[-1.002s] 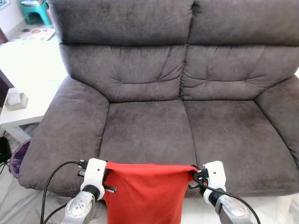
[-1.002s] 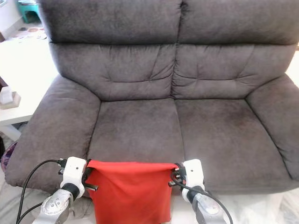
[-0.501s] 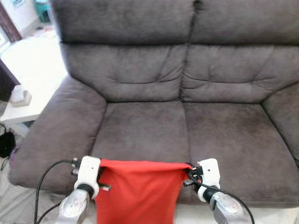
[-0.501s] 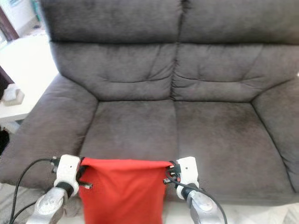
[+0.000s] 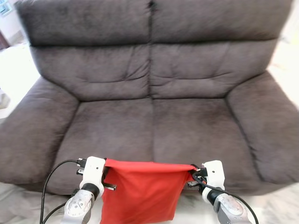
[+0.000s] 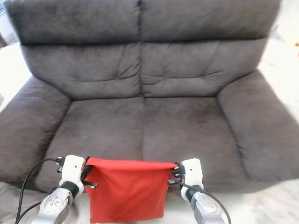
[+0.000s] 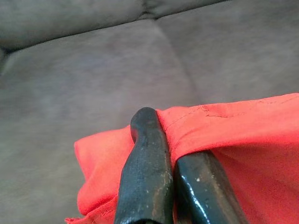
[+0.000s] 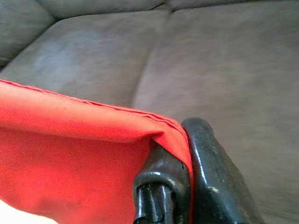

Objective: Move the pillow to the sofa from floor

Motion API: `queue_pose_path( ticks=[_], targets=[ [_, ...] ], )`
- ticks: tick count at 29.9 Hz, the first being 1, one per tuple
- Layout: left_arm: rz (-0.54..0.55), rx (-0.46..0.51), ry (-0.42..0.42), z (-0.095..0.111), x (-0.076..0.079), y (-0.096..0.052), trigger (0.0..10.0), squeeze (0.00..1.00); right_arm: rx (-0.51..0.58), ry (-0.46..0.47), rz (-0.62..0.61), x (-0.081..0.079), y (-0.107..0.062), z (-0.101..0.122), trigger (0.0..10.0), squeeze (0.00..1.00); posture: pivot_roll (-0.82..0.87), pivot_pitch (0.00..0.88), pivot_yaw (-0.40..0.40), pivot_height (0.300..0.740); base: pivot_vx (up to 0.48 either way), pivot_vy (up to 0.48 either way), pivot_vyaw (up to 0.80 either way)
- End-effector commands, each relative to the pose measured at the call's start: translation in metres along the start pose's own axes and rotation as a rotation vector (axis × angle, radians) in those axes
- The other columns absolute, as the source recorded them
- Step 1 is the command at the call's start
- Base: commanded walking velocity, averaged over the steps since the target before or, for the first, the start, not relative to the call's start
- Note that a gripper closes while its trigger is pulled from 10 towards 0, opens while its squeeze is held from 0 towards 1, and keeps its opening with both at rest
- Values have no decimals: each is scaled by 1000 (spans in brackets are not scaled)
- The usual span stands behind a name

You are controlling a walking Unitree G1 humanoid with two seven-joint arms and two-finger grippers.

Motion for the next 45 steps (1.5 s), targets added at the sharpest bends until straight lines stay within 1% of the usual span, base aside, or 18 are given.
queue_pose_path(
  ticks=[1, 10, 14, 19, 21, 25, 27, 30, 31, 33, 34, 35, 37, 38, 39, 42, 44, 45],
  targets=[
    [39, 9, 11, 1, -13, -5, 10000, 0, 81, 3, -21, 3, 3, 18, 10000, 0, -21, 164, 44, 740, 0, -398, 0],
    [39, 14, 13, 2, -13, -4, 10000, 0, 94, 2, -22, 4, 3, 20, 10000, 0, -20, 163, 43, 740, 0, -396, 0],
    [38, 19, 15, 4, -13, -3, 10000, 0, 102, -12, -22, 4, 4, 22, 10000, 0, -21, 163, 43, 740, 0, -400, 0],
    [46, 31, 15, 8, -16, -2, 10000, 0, 119, -6, -20, 3, 4, 25, 10000, 0, -22, 159, 46, 740, 0, -400, 0],
    [50, 41, 19, 12, -17, -1, 10000, 0, 131, 3, -25, 3, 4, 26, 10000, 0, -21, 159, 46, 740, 0, -390, 0],
    [46, 49, 22, 17, -17, 3, 10000, 0, 140, 15, -35, 1, 5, 27, 10000, 0, -23, 158, 49, 740, 0, 0, 0],
    [53, 94, 16, 29, -17, 5, 10000, 0, 151, 30, -38, -4, 5, 28, 10000, 0, -19, 153, 49, 740, 0, 0, 0],
    [52, 125, 16, 37, -17, 5, 10000, 0, 172, 41, -57, -4, 4, 31, 10000, 0, -19, 148, 53, 740, 0, 0, 0],
    [49, 143, 30, 40, -17, 4, 10000, 0, 188, 44, -70, -3, 3, 33, 10000, 0, -20, 148, 56, 740, 0, 0, 0],
    [49, 200, 48, 54, -16, 2, 10000, 0, 271, 64, -123, 1, 1, 51, 10000, 0, -27, 143, 60, 740, 0, 0, 0],
    [49, 200, 48, 54, -16, 2, 10000, 0, 271, 64, -123, 1, 1, 51, 10000, 0, -27, 143, 60, 740, 0, 0, 0],
    [57, 218, 58, 58, -17, 1, 10000, 0, 302, 79, -138, 2, 0, 57, 10000, 0, -27, 143, 60, 740, 0, 0, 0],
    [58, 222, 61, 60, -17, 1, 10000, 0, 310, 84, -142, 2, -1, 59, 10000, 0, -27, 143, 60, 740, 0, 0, 0],
    [62, 249, 73, 66, -17, 0, 10000, 0, 336, 90, -152, 2, -2, 64, 10000, 0, -24, 133, 66, 740, 0, 0, 0],
    [62, 249, 73, 66, -17, 0, 10000, 0, 336, 90, -152, 2, -2, 64, 10000, 0, -24, 133, 66, 740, 0, 0, 0],
    [63, 324, 145, 84, -14, 0, 10000, 0, 431, 108, -213, 8, -5, 86, 10000, 0, -29, 130, 73, 740, 0, 0, 0],
    [74, 340, 137, 89, -16, 0, 10000, 0, 462, 112, -231, 11, -7, 94, 10000, 0, -32, 124, 76, 740, 0, 0, 0],
    [79, 352, 141, 95, -17, 0, 10000, 0, 491, 112, -241, 13, -8, 102, 10000, 0, -30, 122, 76, 740, 259, 0, 0]
  ],
)
Point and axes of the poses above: a point about 5 cm out from each wrist's last joint towards the gripper, its own y axis pointing out of the wrist towards the gripper, its own z axis along the axis of the wrist's last joint, x = y × z, the point moved 2 cm from there along y, pointing out of the wrist towards the gripper, and after that the axes turned 6 degrees about -y, right-handed, at the moved point
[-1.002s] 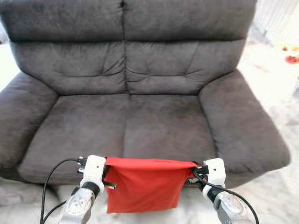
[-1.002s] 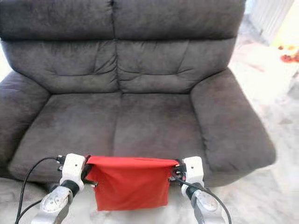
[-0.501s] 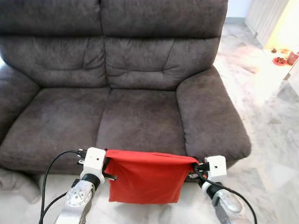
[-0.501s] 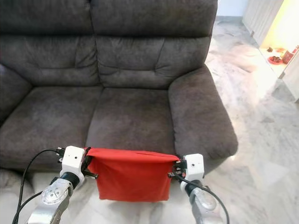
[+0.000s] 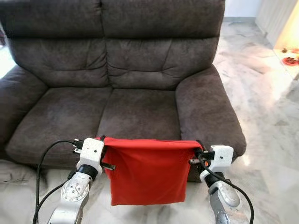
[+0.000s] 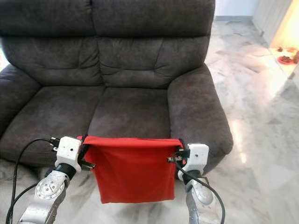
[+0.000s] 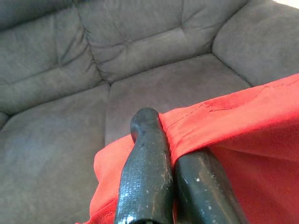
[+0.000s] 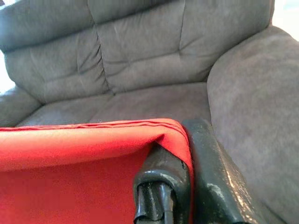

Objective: Move the pillow to the sofa from floor

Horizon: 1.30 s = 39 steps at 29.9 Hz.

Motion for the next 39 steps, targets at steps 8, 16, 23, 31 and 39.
queue_pose_path(
  ticks=[8, 16, 23, 31, 39],
  targets=[
    [95, 206, 77, 63, -30, 14, 10000, 0, 265, -25, -90, 18, 14, 73, 10000, 0, -26, 112, 78, 740, 280, 0, 0],
    [133, 292, 93, 102, -44, 25, 10000, 0, 410, -33, -94, 16, 25, 125, 10000, 0, -22, 134, 78, 740, 319, 0, 0],
    [183, 353, 76, 130, -57, 29, 10000, 0, 477, -38, -53, 7, 31, 151, 10000, 0, -18, 138, 75, 740, 332, 0, 0],
    [216, 415, 119, 160, -69, 31, 10000, 0, 489, -132, 137, -32, 36, 167, 10000, 0, -9, 133, 73, 740, 336, 0, 0],
    [239, 439, 111, 172, -75, 32, 10000, 0, 498, -97, 167, -45, 35, 169, 10000, 0, -7, 134, 74, 740, 347, 0, 548]
  ],
)
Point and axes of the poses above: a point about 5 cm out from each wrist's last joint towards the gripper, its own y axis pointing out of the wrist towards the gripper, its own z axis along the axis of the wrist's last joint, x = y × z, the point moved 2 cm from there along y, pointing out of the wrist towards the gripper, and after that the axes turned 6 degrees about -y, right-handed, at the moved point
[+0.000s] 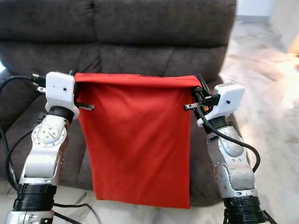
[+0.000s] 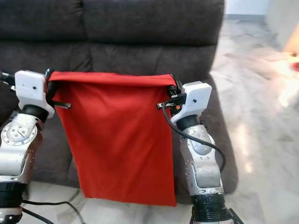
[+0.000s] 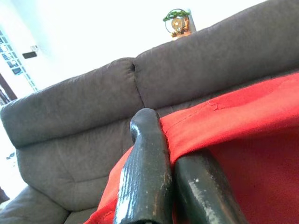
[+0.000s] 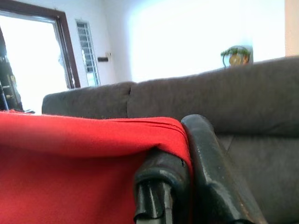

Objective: Move the pillow to the sofa from floor

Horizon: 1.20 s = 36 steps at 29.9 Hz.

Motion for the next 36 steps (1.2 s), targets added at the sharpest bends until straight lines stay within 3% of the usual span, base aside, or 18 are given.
queue_pose_path(
  ticks=[1, 5, 12, 14, 17, 18, 21, 26, 27, 33, 36],
  targets=[
    [64, 115, 18, 30, -16, 4, 10000, 0, 99, 29, -28, 2, 5, 24, 10000, 0, -7, 134, 74, 740, 345, 0, 0],
    [53, 116, 15, 32, -15, 6, 10000, 0, 97, 5, -56, 8, 8, 28, 10000, 0, -12, 135, 77, 740, 352, 0, 0],
    [-45, 113, 27, 38, -5, 12, 10000, 0, 302, -22, -187, 31, 34, 83, 10000, 0, -18, 142, 84, 740, 352, 0, 0],
    [-49, 113, 27, 38, -5, 13, 10000, 0, 313, -21, -193, 32, 35, 85, 10000, 0, -18, 142, 84, 740, 356, 0, 0],
    [-102, 103, 27, 40, 2, 16, 10000, 0, 319, -57, -272, 47, 38, 91, 10000, 0, -13, 144, 82, 740, 360, 0, 0],
    [-135, 96, 27, 40, 6, 17, 10000, 0, 306, -69, -338, 58, 37, 91, 10000, 0, -15, 148, 81, 740, 364, 0, 0],
    [-153, 93, 29, 41, 8, 17, 10000, 0, 309, -63, -372, 64, 36, 91, 10000, 0, -14, 149, 82, 740, 361, 0, 0],
    [-213, 22, 20, 28, 15, 13, 10000, 0, 225, -36, -325, 52, 31, 67, 10000, 0, -9, 154, 81, 740, 205, 0, 0],
    [-280, -53, 32, 14, 24, 8, 10000, 0, 150, -34, -321, 49, 28, 49, 10000, 0, -7, 156, 79, 740, 0, 0, 0],
    [-385, -192, 35, -19, 42, -17, 10000, 0, -121, -72, -394, 57, -3, -13, 10000, 0, -7, 162, 74, 740, 0, 0, 0],
    [-378, -222, 50, -28, 45, -22, 10000, 0, -186, -64, -419, 61, -17, -30, 10000, 0, -7, 163, 74, 740, 0, 0, 0]
  ],
)
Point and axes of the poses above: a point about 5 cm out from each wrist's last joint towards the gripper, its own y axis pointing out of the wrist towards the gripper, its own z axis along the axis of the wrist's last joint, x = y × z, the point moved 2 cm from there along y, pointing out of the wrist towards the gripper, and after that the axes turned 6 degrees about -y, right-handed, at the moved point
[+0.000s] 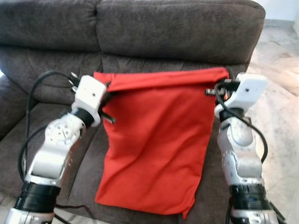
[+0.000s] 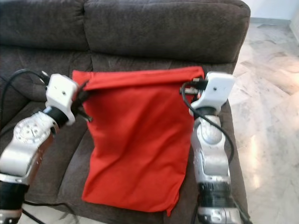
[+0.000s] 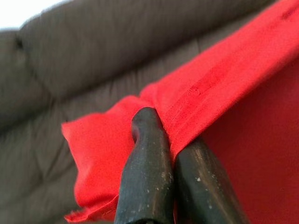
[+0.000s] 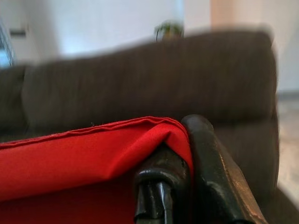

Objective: Move the pillow to the sofa from floor

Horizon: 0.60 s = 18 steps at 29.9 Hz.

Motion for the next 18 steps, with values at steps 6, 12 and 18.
queue_pose_path(
  ticks=[6, 12, 18],
  targets=[
    [55, -93, -14, -24, -2, -8, 10000, 0, -98, -12, -97, 22, -18, -28, 10000, 0, -10, 164, 76, 740, 0, 0, 0],
    [99, -145, -49, -45, -1, -12, 10000, 1000, -147, -8, -96, 22, -25, -44, 10000, 1000, -6, 162, 75, 740, 0, 0, 0],
    [144, -159, -46, -53, -2, -18, 10000, 1000, -173, -4, -113, 25, -34, -54, 10000, 1000, -3, 166, 74, 740, 0, 0, 0]
  ],
)
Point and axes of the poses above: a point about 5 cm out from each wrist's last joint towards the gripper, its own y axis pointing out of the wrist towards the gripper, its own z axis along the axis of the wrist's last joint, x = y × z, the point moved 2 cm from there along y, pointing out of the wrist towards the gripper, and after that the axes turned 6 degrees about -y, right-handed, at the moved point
